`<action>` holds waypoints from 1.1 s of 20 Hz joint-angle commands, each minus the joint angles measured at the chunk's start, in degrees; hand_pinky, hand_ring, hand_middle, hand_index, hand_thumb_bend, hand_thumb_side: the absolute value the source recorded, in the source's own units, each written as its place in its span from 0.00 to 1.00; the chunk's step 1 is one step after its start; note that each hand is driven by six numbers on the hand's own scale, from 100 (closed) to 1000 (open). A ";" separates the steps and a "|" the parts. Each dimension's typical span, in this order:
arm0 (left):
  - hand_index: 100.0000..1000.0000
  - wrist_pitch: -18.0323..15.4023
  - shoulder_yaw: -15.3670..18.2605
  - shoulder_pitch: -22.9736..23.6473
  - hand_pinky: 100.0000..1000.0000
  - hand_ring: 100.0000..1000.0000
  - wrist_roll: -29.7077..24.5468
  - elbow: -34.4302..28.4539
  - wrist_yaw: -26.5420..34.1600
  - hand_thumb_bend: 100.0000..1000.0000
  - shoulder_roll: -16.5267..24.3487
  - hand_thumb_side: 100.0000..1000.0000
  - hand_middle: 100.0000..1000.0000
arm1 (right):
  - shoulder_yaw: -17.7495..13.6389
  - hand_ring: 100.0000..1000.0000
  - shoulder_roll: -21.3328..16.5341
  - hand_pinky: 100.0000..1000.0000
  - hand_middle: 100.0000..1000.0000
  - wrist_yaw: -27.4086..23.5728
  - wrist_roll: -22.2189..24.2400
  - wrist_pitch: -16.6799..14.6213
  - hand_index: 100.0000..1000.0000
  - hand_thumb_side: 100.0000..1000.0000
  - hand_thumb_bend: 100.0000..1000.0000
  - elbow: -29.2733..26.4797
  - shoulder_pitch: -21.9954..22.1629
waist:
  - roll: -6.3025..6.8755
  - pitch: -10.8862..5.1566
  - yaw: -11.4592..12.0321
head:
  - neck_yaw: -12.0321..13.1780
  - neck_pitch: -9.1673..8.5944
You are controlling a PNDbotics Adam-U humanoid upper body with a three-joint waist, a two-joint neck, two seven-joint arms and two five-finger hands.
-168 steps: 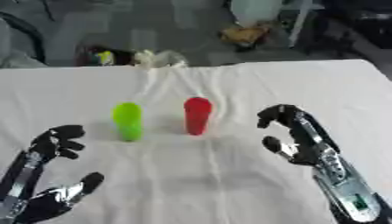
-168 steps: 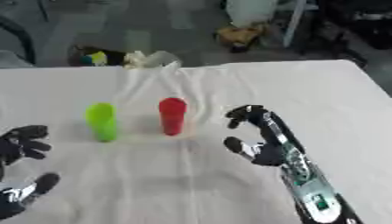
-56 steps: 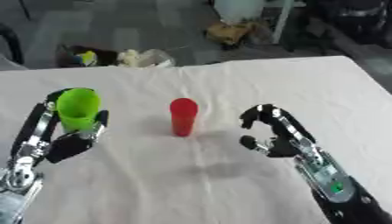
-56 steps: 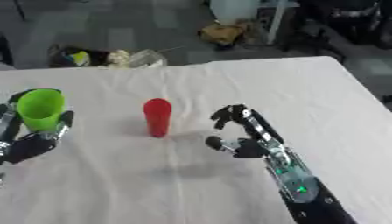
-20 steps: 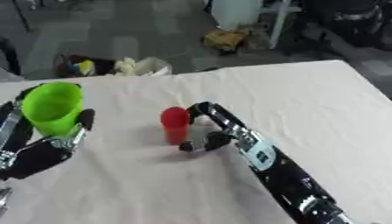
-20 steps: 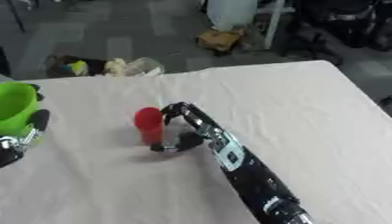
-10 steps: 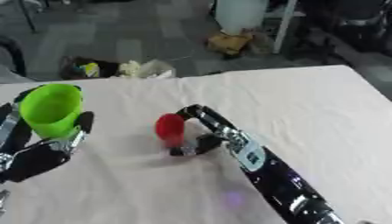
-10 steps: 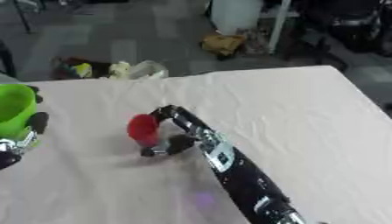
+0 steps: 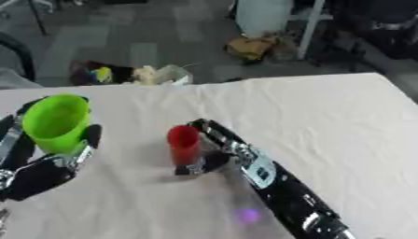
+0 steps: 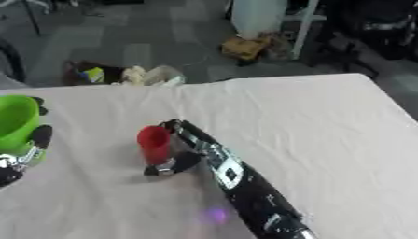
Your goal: Pour the contents of one cup into another cup.
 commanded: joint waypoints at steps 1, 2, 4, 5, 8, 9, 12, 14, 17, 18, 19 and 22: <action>0.75 -0.04 -0.03 -1.21 0.30 0.46 -0.44 -1.56 0.09 0.00 0.07 0.30 0.61 | -0.07 0.65 -0.28 0.78 0.46 0.60 -0.07 -0.22 0.71 0.40 0.74 -0.12 -1.31 | 0.29 -0.79 0.34 | -0.16 -0.81; 0.75 -0.02 -0.10 -1.23 0.30 0.46 -0.54 -1.62 0.07 0.00 0.03 0.31 0.61 | -0.09 0.65 -0.27 0.78 0.46 0.67 -0.12 -0.23 0.71 0.40 0.74 -0.05 -1.32 | 0.31 -0.75 0.41 | -0.16 -0.85; 0.75 0.04 -0.23 -1.23 0.30 0.46 -0.71 -1.72 -0.02 0.00 -0.02 0.30 0.61 | -0.12 0.65 -0.20 0.78 0.46 0.76 -0.20 -0.22 0.71 0.40 0.74 0.13 -1.34 | 0.38 -0.70 0.54 | -0.14 -0.94; 0.75 0.08 -0.28 -1.23 0.30 0.46 -0.77 -1.74 -0.07 0.00 -0.05 0.30 0.61 | -0.13 0.65 -0.16 0.78 0.46 0.77 -0.24 -0.22 0.71 0.40 0.74 0.20 -1.35 | 0.41 -0.67 0.58 | -0.14 -0.96; 0.75 0.16 -0.41 -1.27 0.30 0.46 -0.93 -1.77 -0.21 0.00 -0.20 0.30 0.61 | -0.11 0.64 0.06 0.77 0.46 0.71 -0.27 -0.24 0.70 0.40 0.74 0.32 -1.39 | 0.47 -0.59 0.70 | -0.07 -0.98; 0.75 0.16 -0.47 -1.28 0.30 0.46 -0.98 -1.77 -0.26 0.00 -0.24 0.30 0.61 | -0.10 0.62 0.21 0.76 0.45 0.66 -0.29 -0.24 0.69 0.40 0.73 0.33 -1.42 | 0.50 -0.56 0.73 | -0.05 -0.95; 0.75 0.19 -0.54 -1.30 0.30 0.46 -1.07 -1.74 -0.43 0.00 -0.36 0.30 0.61 | -0.07 0.59 0.55 0.75 0.42 0.44 -0.39 -0.19 0.67 0.36 0.68 0.35 -1.46 | 0.55 -0.52 0.78 | -0.03 -0.91; 0.75 0.19 -0.55 -1.30 0.30 0.46 -1.10 -1.72 -0.49 0.00 -0.37 0.30 0.61 | -0.03 0.58 0.68 0.74 0.41 0.32 -0.38 -0.11 0.66 0.34 0.66 0.32 -1.49 | 0.55 -0.51 0.75 | -0.03 -0.89; 0.74 0.23 -0.54 -1.34 0.30 0.46 -1.08 -1.64 -0.46 0.00 -0.38 0.31 0.61 | 0.02 0.53 0.87 0.72 0.36 0.25 -0.35 0.13 0.61 0.26 0.62 0.22 -1.52 | 0.50 -0.50 0.61 | -0.15 -0.89; 0.74 0.25 -0.54 -1.34 0.30 0.46 -1.07 -1.61 -0.46 0.00 -0.38 0.31 0.61 | 0.02 0.53 0.93 0.72 0.36 0.23 -0.34 0.20 0.61 0.26 0.62 0.20 -1.52 | 0.48 -0.50 0.58 | -0.20 -0.90; 0.74 0.27 -0.53 -1.34 0.30 0.46 -1.06 -1.59 -0.44 0.00 -0.37 0.31 0.61 | 0.02 0.48 1.02 0.69 0.32 0.19 -0.36 0.28 0.56 0.23 0.60 0.20 -1.51 | 0.46 -0.51 0.50 | -0.36 -0.91; 0.74 0.33 -0.51 -1.30 0.29 0.45 -1.01 -1.53 -0.43 0.00 -0.32 0.31 0.61 | 0.00 0.41 1.15 0.64 0.24 0.08 -0.56 0.51 0.48 0.16 0.56 0.21 -1.45 | 0.45 -0.56 0.25 | -0.42 -0.95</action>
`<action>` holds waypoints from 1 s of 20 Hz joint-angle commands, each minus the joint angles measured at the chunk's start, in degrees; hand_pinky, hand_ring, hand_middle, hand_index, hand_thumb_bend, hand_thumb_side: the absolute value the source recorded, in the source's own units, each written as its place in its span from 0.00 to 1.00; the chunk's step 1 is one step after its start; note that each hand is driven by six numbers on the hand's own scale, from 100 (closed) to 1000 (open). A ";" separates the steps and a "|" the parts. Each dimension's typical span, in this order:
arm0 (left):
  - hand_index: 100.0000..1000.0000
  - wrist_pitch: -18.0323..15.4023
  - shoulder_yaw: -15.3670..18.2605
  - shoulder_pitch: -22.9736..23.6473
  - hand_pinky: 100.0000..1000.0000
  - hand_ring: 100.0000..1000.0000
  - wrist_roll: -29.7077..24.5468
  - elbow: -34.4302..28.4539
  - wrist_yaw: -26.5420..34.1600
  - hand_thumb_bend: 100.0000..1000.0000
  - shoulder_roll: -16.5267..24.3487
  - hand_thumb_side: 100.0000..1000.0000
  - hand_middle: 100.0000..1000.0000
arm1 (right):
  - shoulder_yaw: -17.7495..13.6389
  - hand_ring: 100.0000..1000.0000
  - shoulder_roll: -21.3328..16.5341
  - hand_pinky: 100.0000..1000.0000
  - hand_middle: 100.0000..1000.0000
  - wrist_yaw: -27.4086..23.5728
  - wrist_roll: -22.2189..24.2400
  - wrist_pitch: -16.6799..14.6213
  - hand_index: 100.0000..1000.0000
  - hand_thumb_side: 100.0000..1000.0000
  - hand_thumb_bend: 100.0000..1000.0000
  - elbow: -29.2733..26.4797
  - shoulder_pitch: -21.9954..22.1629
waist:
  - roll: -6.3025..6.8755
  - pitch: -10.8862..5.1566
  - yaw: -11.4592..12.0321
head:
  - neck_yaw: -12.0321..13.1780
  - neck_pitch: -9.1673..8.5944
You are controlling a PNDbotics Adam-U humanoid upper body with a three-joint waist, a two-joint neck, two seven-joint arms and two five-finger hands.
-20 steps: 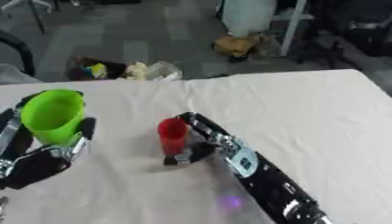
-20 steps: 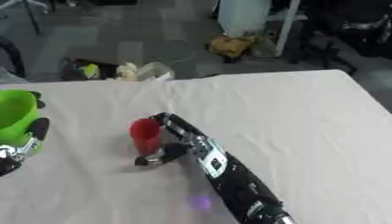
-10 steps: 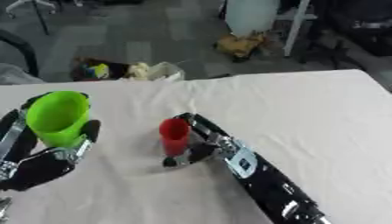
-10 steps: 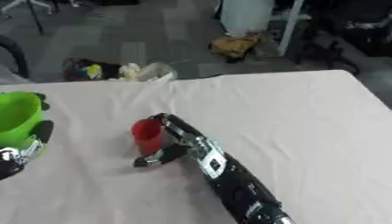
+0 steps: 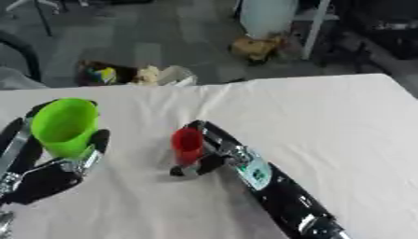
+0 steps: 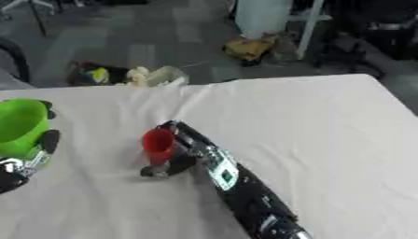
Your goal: Pour the contents of one cup into another cup.
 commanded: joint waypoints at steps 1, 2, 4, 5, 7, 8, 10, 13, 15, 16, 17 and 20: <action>0.74 0.04 0.23 -1.09 0.29 0.45 0.05 -1.14 -0.23 0.00 0.59 0.31 0.60 | -0.02 0.37 0.00 0.61 0.19 -0.13 -0.23 0.44 0.42 0.12 0.45 -0.30 -0.56 | 0.15 -0.94 -0.17 | -0.08 -0.84; 0.74 0.07 0.26 -1.07 0.28 0.45 0.07 -1.15 -0.23 0.00 0.62 0.32 0.60 | -0.05 0.35 -0.03 0.60 0.17 -0.17 -0.58 0.50 0.40 0.10 0.40 -0.40 -0.53 | 0.17 -0.97 -0.29 | -0.05 -0.85; 0.74 0.14 0.44 -0.98 0.28 0.45 0.19 -1.22 -0.17 0.00 0.68 0.32 0.60 | -0.09 0.34 -0.14 0.59 0.16 -0.24 -1.49 0.61 0.39 0.09 0.35 -0.67 -0.45 | 0.17 -1.09 -0.61 | -0.06 -0.79; 0.74 0.18 0.54 -0.93 0.28 0.45 0.28 -1.26 -0.12 0.00 0.73 0.32 0.60 | -0.11 0.33 -0.23 0.59 0.15 -0.27 -1.95 0.70 0.39 0.06 0.29 -0.79 -0.40 | 0.17 -1.15 -0.78 | -0.06 -0.76; 0.74 0.24 0.74 -0.79 0.28 0.45 0.47 -1.38 0.08 0.00 0.85 0.33 0.60 | -0.16 0.33 -0.47 0.58 0.15 -0.36 -2.88 0.90 0.38 0.05 0.29 -1.10 -0.30 | 0.20 -1.29 -1.17 | 0.03 -0.67; 0.74 0.28 0.82 -0.72 0.28 0.45 0.55 -1.47 0.18 0.00 0.94 0.33 0.60 | -0.18 0.33 -0.60 0.58 0.15 -0.43 -3.30 1.00 0.38 0.04 0.28 -1.24 -0.25 | 0.22 -1.35 -1.33 | 0.07 -0.63; 0.74 0.37 0.97 -0.60 0.28 0.45 0.66 -1.62 0.40 0.00 1.11 0.33 0.60 | -0.32 0.32 -0.84 0.58 0.14 -0.75 -4.03 1.29 0.37 0.02 0.24 -1.44 -0.17 | 0.29 -1.48 -1.71 | 0.08 -0.59; 0.74 0.44 1.17 -0.38 0.28 0.45 0.74 -1.92 0.58 0.00 1.44 0.33 0.59 | -0.45 0.32 -1.35 0.58 0.14 -1.22 -4.77 1.65 0.37 0.01 0.24 -1.96 0.01 | 0.38 -1.75 -2.24 | 0.08 -0.51; 0.74 0.53 1.48 -0.10 0.27 0.45 0.97 -2.00 0.67 0.00 1.65 0.34 0.59 | -0.59 0.32 -1.88 0.58 0.15 -1.87 -4.98 1.88 0.37 0.02 0.23 -2.36 0.21 | 0.43 -1.97 -2.63 | 0.26 -0.53; 0.74 0.59 1.67 0.04 0.27 0.45 1.14 -2.03 0.77 0.00 1.79 0.34 0.59 | -0.71 0.32 -2.16 0.58 0.15 -2.33 -5.08 2.03 0.38 0.02 0.23 -2.54 0.32 | 0.43 -2.08 -2.79 | 0.31 -0.54; 0.74 0.65 1.82 0.15 0.28 0.45 1.28 -2.06 0.85 0.00 1.91 0.34 0.59 | -0.81 0.32 -2.39 0.58 0.15 -2.77 -5.15 2.20 0.38 0.03 0.22 -2.70 0.39 | 0.42 -2.15 -2.92 | 0.34 -0.52; 0.74 0.81 2.11 0.35 0.28 0.45 1.62 -2.13 1.15 0.00 2.11 0.34 0.60 | -1.17 0.33 -3.09 0.58 0.15 -3.95 -5.52 2.75 0.38 0.03 0.23 -3.12 0.51 | 0.42 -2.39 -3.26 | 0.26 -0.44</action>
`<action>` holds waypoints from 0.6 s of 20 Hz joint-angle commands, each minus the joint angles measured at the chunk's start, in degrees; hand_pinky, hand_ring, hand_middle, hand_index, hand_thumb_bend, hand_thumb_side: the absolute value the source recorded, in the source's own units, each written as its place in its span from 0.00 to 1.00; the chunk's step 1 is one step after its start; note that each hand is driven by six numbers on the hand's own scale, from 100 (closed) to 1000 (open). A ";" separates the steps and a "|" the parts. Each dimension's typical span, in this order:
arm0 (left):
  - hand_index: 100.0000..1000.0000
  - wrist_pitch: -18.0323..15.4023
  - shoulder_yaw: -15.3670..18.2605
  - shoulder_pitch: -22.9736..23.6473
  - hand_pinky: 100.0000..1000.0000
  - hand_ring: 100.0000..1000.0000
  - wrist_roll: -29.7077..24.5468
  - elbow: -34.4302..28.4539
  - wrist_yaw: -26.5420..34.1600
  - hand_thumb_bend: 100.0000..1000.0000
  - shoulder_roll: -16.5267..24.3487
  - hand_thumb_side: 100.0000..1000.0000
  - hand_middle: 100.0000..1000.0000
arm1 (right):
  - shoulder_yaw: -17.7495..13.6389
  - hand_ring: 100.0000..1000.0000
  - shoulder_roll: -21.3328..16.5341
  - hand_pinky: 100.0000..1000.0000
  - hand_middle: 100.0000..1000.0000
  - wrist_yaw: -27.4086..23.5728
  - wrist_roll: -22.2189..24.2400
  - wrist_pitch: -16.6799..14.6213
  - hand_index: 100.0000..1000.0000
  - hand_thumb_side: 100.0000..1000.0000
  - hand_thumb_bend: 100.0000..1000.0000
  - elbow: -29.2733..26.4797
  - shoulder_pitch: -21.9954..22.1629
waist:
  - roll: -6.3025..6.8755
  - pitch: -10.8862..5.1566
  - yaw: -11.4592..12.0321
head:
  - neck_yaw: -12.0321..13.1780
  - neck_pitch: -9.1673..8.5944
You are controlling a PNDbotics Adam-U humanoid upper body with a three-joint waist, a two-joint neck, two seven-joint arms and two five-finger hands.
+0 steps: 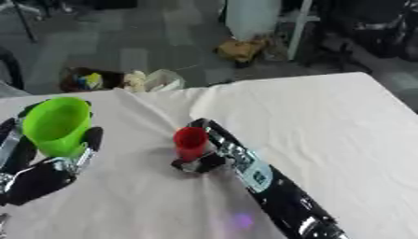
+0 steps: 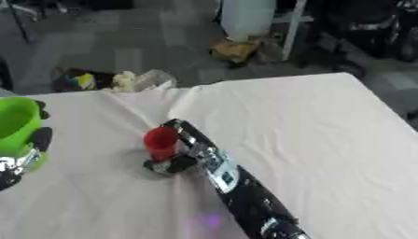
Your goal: Pour the contents of one cup into another cup.
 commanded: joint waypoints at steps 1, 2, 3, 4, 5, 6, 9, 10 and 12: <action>0.74 0.06 1.05 -0.59 0.28 0.45 0.50 -1.38 0.34 0.00 1.26 0.34 0.59 | -0.80 0.33 -2.11 0.58 0.15 -1.78 -0.44 0.55 0.38 0.03 0.23 -1.81 -0.83 | 0.10 -1.40 -0.21 | -0.02 -0.41; 0.74 0.09 1.12 -0.53 0.28 0.45 0.55 -1.42 0.41 0.00 1.32 0.35 0.59 | -0.93 0.33 -2.37 0.58 0.15 -2.19 -0.49 0.71 0.38 0.03 0.23 -1.95 -0.82 | 0.11 -1.49 -0.33 | -0.01 -0.38; 0.74 0.11 1.20 -0.49 0.28 0.45 0.60 -1.47 0.47 0.00 1.40 0.34 0.59 | -1.00 0.33 -2.63 0.58 0.15 -2.57 -0.51 0.85 0.38 0.02 0.23 -2.08 -0.81 | 0.11 -1.57 -0.42 | -0.02 -0.36; 0.74 0.10 1.28 -0.45 0.28 0.45 0.64 -1.55 0.51 0.00 1.54 0.34 0.59 | -1.01 0.33 -2.94 0.58 0.15 -2.91 -0.44 0.96 0.38 0.02 0.23 -2.26 -0.73 | 0.12 -1.68 -0.52 | 0.02 -0.34; 0.74 0.10 1.36 -0.39 0.28 0.45 0.67 -1.63 0.51 0.00 1.72 0.34 0.59 | -0.94 0.33 -3.26 0.58 0.15 -3.27 -0.28 1.01 0.38 0.03 0.24 -2.49 -0.58 | 0.13 -1.78 -0.60 | 0.10 -0.32; 0.74 0.13 1.48 -0.28 0.28 0.45 0.72 -1.69 0.50 0.00 1.95 0.34 0.59 | -0.73 0.33 -3.76 0.58 0.15 -3.57 0.05 0.94 0.38 0.03 0.23 -2.99 -0.27 | 0.14 -1.88 -0.68 | 0.15 -0.32; 0.74 0.23 1.84 0.07 0.28 0.45 0.92 -1.89 0.52 0.00 2.49 0.34 0.59 | -0.15 0.32 -5.16 0.58 0.15 -3.91 1.12 0.93 0.38 0.02 0.23 -4.42 0.97 | 0.20 -2.12 -1.08 | 0.32 -0.30; 0.74 0.25 1.95 0.18 0.28 0.45 1.00 -1.98 0.56 0.00 2.66 0.34 0.59 | 0.09 0.32 -5.57 0.58 0.15 -4.14 1.58 0.83 0.38 0.02 0.23 -4.89 1.44 | 0.22 -2.19 -1.26 | 0.38 -0.33; 0.73 0.29 2.06 0.38 0.27 0.45 1.01 -2.22 0.54 0.00 3.08 0.33 0.59 | 0.69 0.32 -6.20 0.58 0.15 -4.61 2.53 0.56 0.38 0.02 0.23 -6.04 2.46 | 0.28 -2.35 -1.64 | 0.51 -0.31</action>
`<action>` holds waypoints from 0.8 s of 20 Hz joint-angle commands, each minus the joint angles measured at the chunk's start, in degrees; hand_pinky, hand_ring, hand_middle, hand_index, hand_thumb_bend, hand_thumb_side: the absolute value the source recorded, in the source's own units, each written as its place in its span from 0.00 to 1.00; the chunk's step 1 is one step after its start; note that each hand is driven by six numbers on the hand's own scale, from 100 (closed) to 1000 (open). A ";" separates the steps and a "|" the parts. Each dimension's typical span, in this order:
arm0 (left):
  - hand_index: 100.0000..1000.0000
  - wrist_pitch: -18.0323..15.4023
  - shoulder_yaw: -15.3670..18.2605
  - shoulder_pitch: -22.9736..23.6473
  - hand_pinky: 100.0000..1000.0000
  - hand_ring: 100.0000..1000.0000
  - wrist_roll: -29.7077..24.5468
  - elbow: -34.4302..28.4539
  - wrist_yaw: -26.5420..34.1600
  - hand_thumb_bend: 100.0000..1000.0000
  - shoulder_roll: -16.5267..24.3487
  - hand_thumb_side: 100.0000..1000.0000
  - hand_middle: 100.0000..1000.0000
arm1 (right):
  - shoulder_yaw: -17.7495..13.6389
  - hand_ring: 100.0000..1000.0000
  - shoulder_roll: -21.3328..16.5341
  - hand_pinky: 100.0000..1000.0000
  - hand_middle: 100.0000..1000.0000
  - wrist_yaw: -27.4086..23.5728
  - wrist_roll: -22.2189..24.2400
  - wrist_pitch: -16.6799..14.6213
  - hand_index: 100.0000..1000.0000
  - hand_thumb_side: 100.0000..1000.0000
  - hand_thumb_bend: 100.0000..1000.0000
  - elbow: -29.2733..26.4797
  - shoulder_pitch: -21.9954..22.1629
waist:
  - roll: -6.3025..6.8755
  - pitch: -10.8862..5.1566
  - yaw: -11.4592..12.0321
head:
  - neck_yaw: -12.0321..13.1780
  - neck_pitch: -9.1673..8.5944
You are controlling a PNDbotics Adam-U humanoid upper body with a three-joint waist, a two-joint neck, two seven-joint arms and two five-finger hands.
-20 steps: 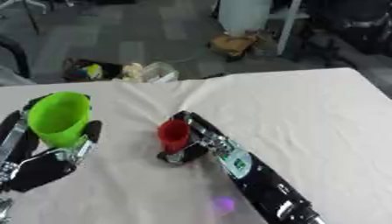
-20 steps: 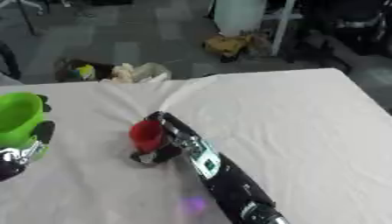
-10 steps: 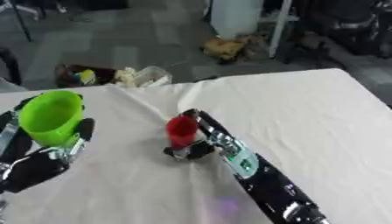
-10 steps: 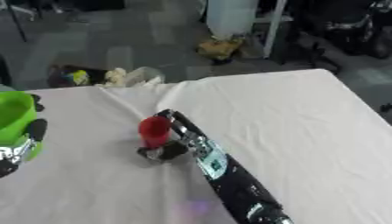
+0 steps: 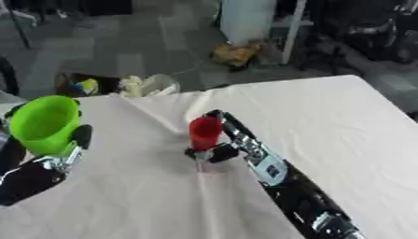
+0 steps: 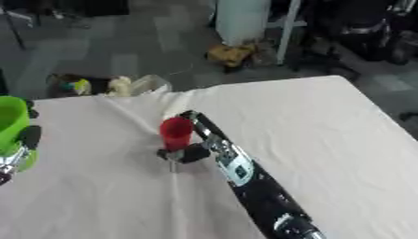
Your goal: Pour the contents of one cup into another cup.
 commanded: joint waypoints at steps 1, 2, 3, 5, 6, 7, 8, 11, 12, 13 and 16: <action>0.73 0.02 1.03 -0.49 0.27 0.45 0.23 -1.41 0.18 0.00 1.81 0.33 0.59 | 0.79 0.32 -2.44 0.58 0.15 -1.17 1.50 -0.37 0.38 0.02 0.23 -3.14 0.20 | 0.23 -1.44 -0.32 | 0.32 -0.30; 0.74 0.12 1.05 -0.41 0.28 0.45 0.11 -1.55 0.07 0.00 2.08 0.32 0.59 | 1.15 0.32 -2.57 0.58 0.15 -1.34 2.04 -0.49 0.38 0.02 0.23 -3.84 0.70 | 0.30 -1.54 -0.49 | 0.36 -0.26; 0.74 0.23 1.06 -0.33 0.27 0.45 -0.10 -1.78 -0.08 0.00 2.36 0.32 0.59 | 1.47 0.32 -2.63 0.58 0.15 -1.52 2.57 -0.57 0.38 0.02 0.23 -4.55 1.18 | 0.37 -1.63 -0.64 | 0.39 -0.21; 0.73 0.45 1.07 -0.16 0.27 0.45 -0.63 -2.37 -0.36 0.00 3.01 0.31 0.59 | 2.16 0.32 -2.57 0.58 0.15 -1.68 3.69 -0.71 0.38 0.03 0.23 -5.79 2.04 | 0.53 -1.92 -0.92 | 0.40 -0.01; 0.73 0.61 1.05 -0.10 0.27 0.45 -0.94 -2.64 -0.47 0.00 3.37 0.30 0.59 | 2.58 0.32 -2.41 0.58 0.14 -1.72 4.31 -0.76 0.38 0.03 0.23 -6.37 2.42 | 0.60 -2.07 -1.06 | 0.42 0.09; 0.73 0.75 1.04 -0.05 0.27 0.45 -1.22 -2.90 -0.58 0.00 3.66 0.30 0.59 | 2.91 0.32 -2.26 0.58 0.14 -1.78 4.89 -0.73 0.38 0.03 0.23 -6.86 2.69 | 0.64 -2.19 -1.18 | 0.43 0.16; 0.74 0.88 0.92 -0.04 0.27 0.45 -1.59 -3.16 -0.72 0.00 4.03 0.29 0.59 | 3.35 0.32 -1.93 0.58 0.14 -1.77 5.57 -0.70 0.38 0.03 0.24 -7.27 2.91 | 0.70 -2.37 -1.30 | 0.43 0.27; 0.74 1.34 0.55 -0.06 0.27 0.45 -2.65 -3.73 -1.03 0.00 4.92 0.27 0.59 | 4.70 0.32 -0.79 0.58 0.14 -1.81 7.68 -0.71 0.38 0.03 0.24 -7.97 3.14 | 0.81 -2.86 -1.58 | 0.36 0.52; 0.74 1.42 0.33 -0.19 0.27 0.45 -3.12 -3.98 -1.23 0.00 5.34 0.26 0.59 | 5.33 0.32 -0.27 0.58 0.14 -1.69 8.51 -0.84 0.38 0.03 0.24 -8.11 3.07 | 0.84 -3.01 -1.66 | 0.32 0.59; 0.74 1.51 0.19 -0.30 0.27 0.45 -3.54 -4.21 -1.42 0.00 5.65 0.26 0.59 | 5.83 0.32 0.17 0.58 0.14 -1.60 9.24 -0.96 0.38 0.03 0.24 -8.16 2.98 | 0.87 -3.11 -1.74 | 0.32 0.65; 0.74 1.87 -0.28 -0.90 0.27 0.45 -4.69 -4.71 -1.58 0.00 6.35 0.25 0.59 | 7.70 0.33 1.93 0.58 0.14 -1.39 11.78 -1.70 0.38 0.03 0.25 -8.12 2.36 | 0.94 -3.31 -1.75 | 0.14 0.73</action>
